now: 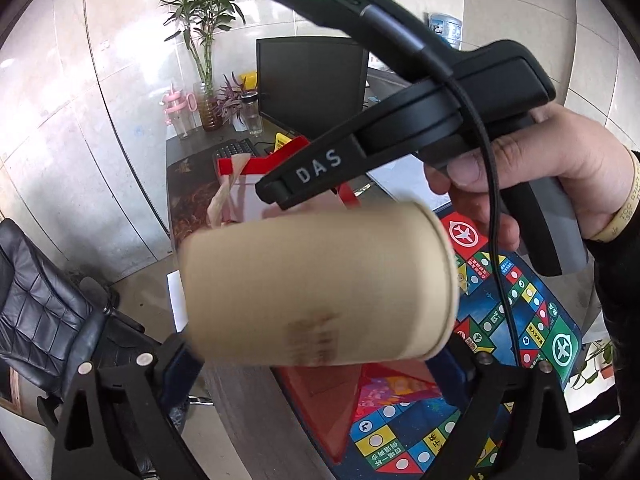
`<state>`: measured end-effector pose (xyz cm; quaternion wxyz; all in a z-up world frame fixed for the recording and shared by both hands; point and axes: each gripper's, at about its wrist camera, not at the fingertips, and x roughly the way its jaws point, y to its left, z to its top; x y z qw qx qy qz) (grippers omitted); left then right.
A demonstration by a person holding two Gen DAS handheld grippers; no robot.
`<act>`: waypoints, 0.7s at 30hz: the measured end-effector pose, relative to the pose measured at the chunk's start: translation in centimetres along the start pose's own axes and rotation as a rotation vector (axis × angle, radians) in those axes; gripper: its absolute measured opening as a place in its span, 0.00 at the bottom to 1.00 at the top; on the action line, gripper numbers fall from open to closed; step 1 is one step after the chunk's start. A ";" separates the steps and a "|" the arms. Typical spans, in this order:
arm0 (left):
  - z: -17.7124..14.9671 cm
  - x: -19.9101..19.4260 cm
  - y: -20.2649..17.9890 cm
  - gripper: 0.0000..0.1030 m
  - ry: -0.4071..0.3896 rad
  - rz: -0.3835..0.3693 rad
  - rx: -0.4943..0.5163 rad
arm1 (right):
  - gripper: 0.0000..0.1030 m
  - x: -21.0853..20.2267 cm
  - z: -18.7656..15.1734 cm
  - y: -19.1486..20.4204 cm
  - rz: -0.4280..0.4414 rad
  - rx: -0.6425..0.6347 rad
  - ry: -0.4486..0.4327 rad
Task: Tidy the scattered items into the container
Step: 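Release the green packet into the red bag with the right tool while the left holds the cup above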
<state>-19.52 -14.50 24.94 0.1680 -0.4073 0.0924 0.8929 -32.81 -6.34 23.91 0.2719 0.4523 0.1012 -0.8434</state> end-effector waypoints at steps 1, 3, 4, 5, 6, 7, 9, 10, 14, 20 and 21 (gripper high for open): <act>0.0 -0.1 0.0 0.95 -0.002 0.000 0.004 | 0.63 -0.3 0.0 -0.1 -0.006 0.005 -0.011; 0.0 -0.2 0.0 0.95 -0.003 0.000 0.001 | 0.67 -0.6 0.1 -0.4 -0.009 0.010 -0.021; 0.0 -0.3 0.1 0.95 -0.003 0.001 0.003 | 0.70 -0.8 0.1 -0.5 -0.014 0.011 -0.021; 0.0 -0.5 0.1 0.95 -0.004 0.005 0.005 | 0.71 -0.8 0.1 -0.6 -0.022 0.011 -0.021; -0.1 -0.6 0.1 0.95 -0.006 0.009 0.005 | 0.71 -1.0 0.1 -0.7 -0.028 0.012 -0.023; -0.1 -0.8 0.1 0.95 -0.006 0.011 0.003 | 0.71 -1.1 0.1 -0.9 -0.029 0.016 -0.025; 0.1 -0.9 0.4 0.96 -0.011 0.012 -0.005 | 0.71 -1.4 0.0 -1.5 -0.036 0.036 -0.037; 0.1 -0.9 0.5 0.96 -0.012 0.010 -0.007 | 0.71 -1.5 0.1 -1.8 -0.033 0.049 -0.043; 0.3 -1.0 0.5 0.96 -0.009 0.020 0.002 | 0.72 -2.5 0.1 -2.7 0.010 0.096 -0.078; 1.0 -0.5 0.2 0.99 0.016 0.050 0.035 | 0.74 -3.1 -0.4 -3.0 -0.004 0.089 -0.084; 1.1 -0.5 0.2 0.99 0.017 0.061 0.037 | 0.74 -3.2 -0.5 -3.3 0.000 0.097 -0.088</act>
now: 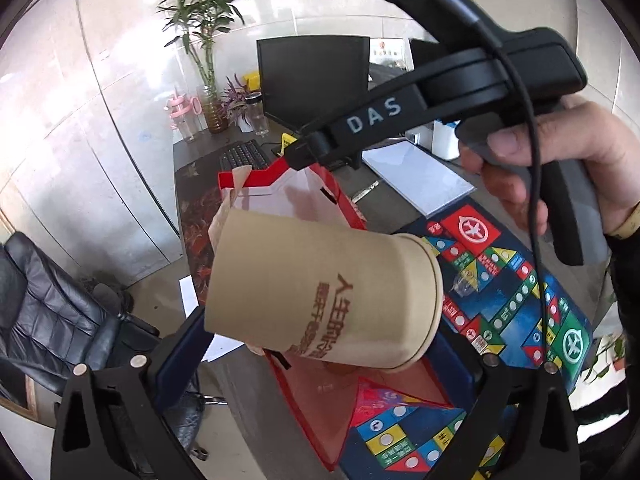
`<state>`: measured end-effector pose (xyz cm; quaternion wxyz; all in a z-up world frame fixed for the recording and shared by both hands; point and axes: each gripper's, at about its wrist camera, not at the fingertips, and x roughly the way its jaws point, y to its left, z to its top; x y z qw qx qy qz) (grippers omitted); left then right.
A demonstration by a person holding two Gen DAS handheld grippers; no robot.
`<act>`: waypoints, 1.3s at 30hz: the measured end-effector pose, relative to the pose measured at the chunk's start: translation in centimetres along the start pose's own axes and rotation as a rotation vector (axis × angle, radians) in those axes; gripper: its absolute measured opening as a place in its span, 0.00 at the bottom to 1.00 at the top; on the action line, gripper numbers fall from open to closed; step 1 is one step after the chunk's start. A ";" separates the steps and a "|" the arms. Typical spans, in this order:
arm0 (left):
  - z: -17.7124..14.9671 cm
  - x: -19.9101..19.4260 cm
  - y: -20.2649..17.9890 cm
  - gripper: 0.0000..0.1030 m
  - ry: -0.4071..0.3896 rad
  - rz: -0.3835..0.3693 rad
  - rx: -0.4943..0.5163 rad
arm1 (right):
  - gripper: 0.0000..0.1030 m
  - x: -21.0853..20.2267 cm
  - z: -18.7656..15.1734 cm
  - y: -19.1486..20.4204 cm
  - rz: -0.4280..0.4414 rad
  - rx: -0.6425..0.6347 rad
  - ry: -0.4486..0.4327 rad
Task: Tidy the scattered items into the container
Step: 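Release the green packet into the red bag with the right tool while the left holds the cup above, then lower the paper cup into the red bag and open the left tool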
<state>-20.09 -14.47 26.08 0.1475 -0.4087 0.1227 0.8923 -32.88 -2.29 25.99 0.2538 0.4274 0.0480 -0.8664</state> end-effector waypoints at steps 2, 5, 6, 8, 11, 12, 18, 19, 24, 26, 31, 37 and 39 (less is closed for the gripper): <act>0.1 -0.1 0.3 0.99 -0.010 0.035 0.009 | 0.74 0.0 -0.2 -0.4 0.002 0.008 0.004; 0.2 -0.1 0.6 1.00 -0.005 0.034 0.021 | 0.74 0.1 -0.4 -0.6 -0.006 -0.004 0.011; 0.1 0.0 0.7 1.00 0.001 0.031 0.028 | 0.74 0.1 -0.5 -0.6 -0.006 -0.003 0.009; 0.1 0.2 0.8 1.00 0.007 0.030 0.021 | 0.74 0.1 -0.6 -0.7 0.002 -0.002 0.010; -0.1 0.1 0.5 1.00 0.006 0.019 0.030 | 0.74 0.2 -0.7 -0.7 0.012 -0.005 0.017; -0.1 -0.2 0.6 1.00 0.005 0.012 0.029 | 0.74 0.3 -0.8 -0.7 0.013 -0.012 0.021; 0.4 -2.2 1.7 1.00 -0.032 -0.008 0.011 | 0.74 0.2 -1.0 -0.5 0.017 -0.017 0.012; 0.4 -2.5 1.7 1.00 -0.038 -0.001 0.013 | 0.74 0.2 -1.0 -0.5 0.019 -0.015 0.013; 0.0 -2.0 1.4 1.00 -0.003 0.027 0.047 | 0.74 0.2 -0.9 -0.5 0.019 -0.015 0.010; -0.1 -2.0 1.6 1.00 -0.004 -0.001 0.030 | 0.74 0.2 -1.0 -0.6 0.019 -0.009 0.011; -0.3 -2.2 2.4 1.00 -0.012 -0.009 0.001 | 0.74 0.2 -1.2 -0.8 0.018 -0.005 0.015; -0.7 -0.2 2.1 1.00 0.036 0.043 0.017 | 0.74 0.1 -1.5 -1.0 0.014 -0.007 0.019; -0.8 0.6 1.9 1.00 0.043 0.067 0.025 | 0.74 0.1 -1.6 -1.0 0.017 -0.006 0.020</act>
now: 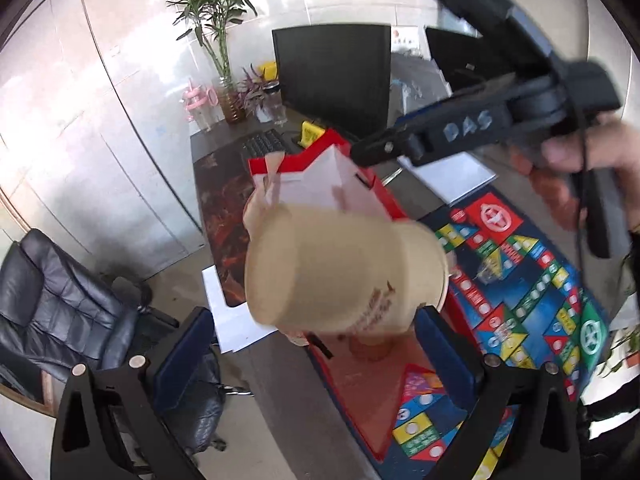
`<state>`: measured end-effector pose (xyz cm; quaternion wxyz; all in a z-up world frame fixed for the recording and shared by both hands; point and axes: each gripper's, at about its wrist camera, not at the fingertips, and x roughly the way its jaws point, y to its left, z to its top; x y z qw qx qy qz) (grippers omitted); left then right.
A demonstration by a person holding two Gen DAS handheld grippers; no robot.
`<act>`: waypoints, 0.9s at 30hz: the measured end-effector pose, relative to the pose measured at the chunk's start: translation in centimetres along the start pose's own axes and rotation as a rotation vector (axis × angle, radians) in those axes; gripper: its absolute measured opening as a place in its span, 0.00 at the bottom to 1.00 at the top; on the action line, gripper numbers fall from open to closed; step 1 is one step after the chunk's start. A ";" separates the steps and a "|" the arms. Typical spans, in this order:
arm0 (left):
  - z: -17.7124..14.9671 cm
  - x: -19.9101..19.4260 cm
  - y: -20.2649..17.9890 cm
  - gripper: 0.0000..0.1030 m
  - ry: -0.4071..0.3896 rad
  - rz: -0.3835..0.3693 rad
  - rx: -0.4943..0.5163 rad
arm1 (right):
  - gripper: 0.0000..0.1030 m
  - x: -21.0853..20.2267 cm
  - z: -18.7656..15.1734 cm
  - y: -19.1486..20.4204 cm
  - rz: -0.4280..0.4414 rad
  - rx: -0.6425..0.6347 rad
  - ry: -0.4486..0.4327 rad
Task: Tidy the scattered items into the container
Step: 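Lower the paper cup into the red bag and open the left tool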
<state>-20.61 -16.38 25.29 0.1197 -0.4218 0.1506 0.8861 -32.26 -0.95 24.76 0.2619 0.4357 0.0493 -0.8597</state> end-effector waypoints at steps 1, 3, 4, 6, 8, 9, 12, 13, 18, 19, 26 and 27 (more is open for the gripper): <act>0.0 0.4 -0.1 1.00 0.005 0.008 -0.003 | 0.74 0.0 0.0 0.0 -0.001 0.000 -0.001; 0.1 1.6 -0.2 1.00 0.035 0.029 -0.002 | 0.74 0.0 -0.1 -0.1 -0.007 0.004 0.003; 0.1 2.0 -0.2 1.00 0.039 0.024 -0.004 | 0.74 0.1 -0.1 -0.2 -0.006 0.007 0.004; 0.2 2.0 -0.3 1.00 0.029 0.005 -0.009 | 0.74 0.0 -0.2 -0.3 -0.006 0.009 0.004; 0.5 1.4 -0.4 1.00 -0.003 -0.020 -0.012 | 0.74 -0.3 -0.2 -0.5 0.000 0.006 -0.005; 0.7 0.9 -0.4 1.00 -0.021 -0.044 -0.015 | 0.74 -0.4 -0.2 -0.5 0.004 0.007 -0.009; 1.3 0.0 -0.7 1.00 -0.039 -0.034 -0.004 | 0.74 -1.2 0.1 -0.2 0.036 0.010 -0.036; 1.3 -0.1 -0.7 1.00 -0.035 -0.028 0.000 | 0.74 -1.5 0.1 0.3 0.062 0.001 -0.039; 0.1 -1.9 0.0 1.00 -0.054 -0.027 -0.012 | 0.80 -2.8 -0.2 4.4 0.111 -0.137 -0.053; -0.4 -2.5 0.4 1.00 -0.066 -0.030 -0.027 | 0.80 -3.0 -0.4 5.0 0.120 -0.153 -0.057; -4.1 -3.7 2.0 1.00 -0.089 0.005 -0.100 | 0.80 -1.3 -2.5 7.4 0.000 -0.280 0.007; -4.6 -3.7 2.1 1.00 -0.091 0.004 -0.110 | 0.80 -0.5 -3.0 7.3 -0.031 -0.283 0.033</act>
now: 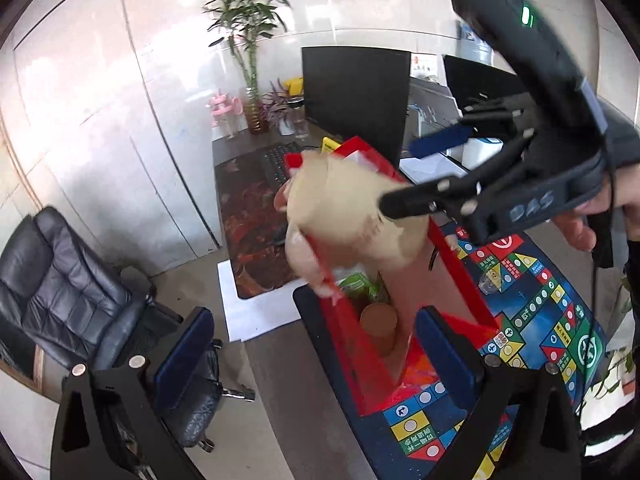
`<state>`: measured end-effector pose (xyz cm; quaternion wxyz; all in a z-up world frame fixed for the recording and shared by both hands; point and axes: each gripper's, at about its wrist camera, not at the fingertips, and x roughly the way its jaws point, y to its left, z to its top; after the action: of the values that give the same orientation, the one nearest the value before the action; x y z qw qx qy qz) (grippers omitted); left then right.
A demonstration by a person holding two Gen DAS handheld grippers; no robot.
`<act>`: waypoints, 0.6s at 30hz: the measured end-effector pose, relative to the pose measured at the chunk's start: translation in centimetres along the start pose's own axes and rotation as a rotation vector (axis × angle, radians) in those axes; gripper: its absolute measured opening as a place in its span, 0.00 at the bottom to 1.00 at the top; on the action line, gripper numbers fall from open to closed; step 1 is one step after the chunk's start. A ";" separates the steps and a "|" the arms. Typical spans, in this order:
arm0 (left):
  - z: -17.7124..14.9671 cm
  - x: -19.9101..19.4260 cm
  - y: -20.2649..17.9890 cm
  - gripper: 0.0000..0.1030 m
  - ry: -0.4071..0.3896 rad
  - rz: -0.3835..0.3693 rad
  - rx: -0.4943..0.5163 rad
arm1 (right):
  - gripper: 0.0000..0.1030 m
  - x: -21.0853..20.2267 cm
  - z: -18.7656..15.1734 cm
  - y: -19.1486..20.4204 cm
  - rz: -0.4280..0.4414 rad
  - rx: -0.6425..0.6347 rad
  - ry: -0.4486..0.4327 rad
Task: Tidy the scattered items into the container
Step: 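Lower the paper cup into the red bag and open the left tool, then withdraw both tools from the bag back over the game mat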
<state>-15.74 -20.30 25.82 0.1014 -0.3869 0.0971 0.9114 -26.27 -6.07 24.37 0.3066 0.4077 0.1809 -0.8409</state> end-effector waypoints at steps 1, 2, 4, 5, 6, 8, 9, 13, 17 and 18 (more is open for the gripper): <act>-0.4 -0.1 0.0 1.00 -0.004 0.000 -0.007 | 0.80 0.5 -0.4 -0.1 -0.004 -0.004 0.017; -0.8 -0.4 0.1 1.00 -0.011 0.001 -0.013 | 0.80 0.8 -0.7 -0.2 -0.007 -0.008 0.026; -1.5 -1.0 0.1 1.00 -0.028 -0.005 -0.025 | 0.80 0.8 -1.6 -0.5 -0.014 -0.003 0.009; -1.9 -1.3 0.0 1.00 -0.038 -0.010 -0.032 | 0.80 0.6 -1.9 -0.8 -0.007 0.007 -0.003; -2.2 -1.7 -0.1 1.00 -0.047 -0.010 -0.037 | 0.80 0.1 -2.1 -1.1 -0.002 0.020 -0.021; -2.7 -2.4 -0.3 1.00 -0.067 -0.011 -0.041 | 0.80 -1.0 -2.3 -1.4 0.004 0.035 -0.075; -2.9 -2.8 -0.5 1.00 -0.077 -0.015 -0.042 | 0.80 -1.5 -2.1 -1.5 -0.006 0.035 -0.101; -3.4 -3.3 -0.6 1.00 -0.090 -0.016 -0.052 | 0.86 -1.8 -0.2 -1.4 -0.170 -0.012 -0.167; -3.9 -3.5 -0.7 1.00 -0.094 -0.019 -0.068 | 0.86 1.5 0.3 -1.0 -0.129 -0.072 -0.055; -4.1 -3.7 -0.9 1.00 -0.095 -0.022 -0.066 | 0.86 2.3 -0.1 -0.7 -0.144 -0.095 -0.026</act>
<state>-10.21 -20.90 25.64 0.1033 -0.3473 0.0578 0.9302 -27.77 -6.35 22.55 0.2668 0.3677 0.2455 -0.8564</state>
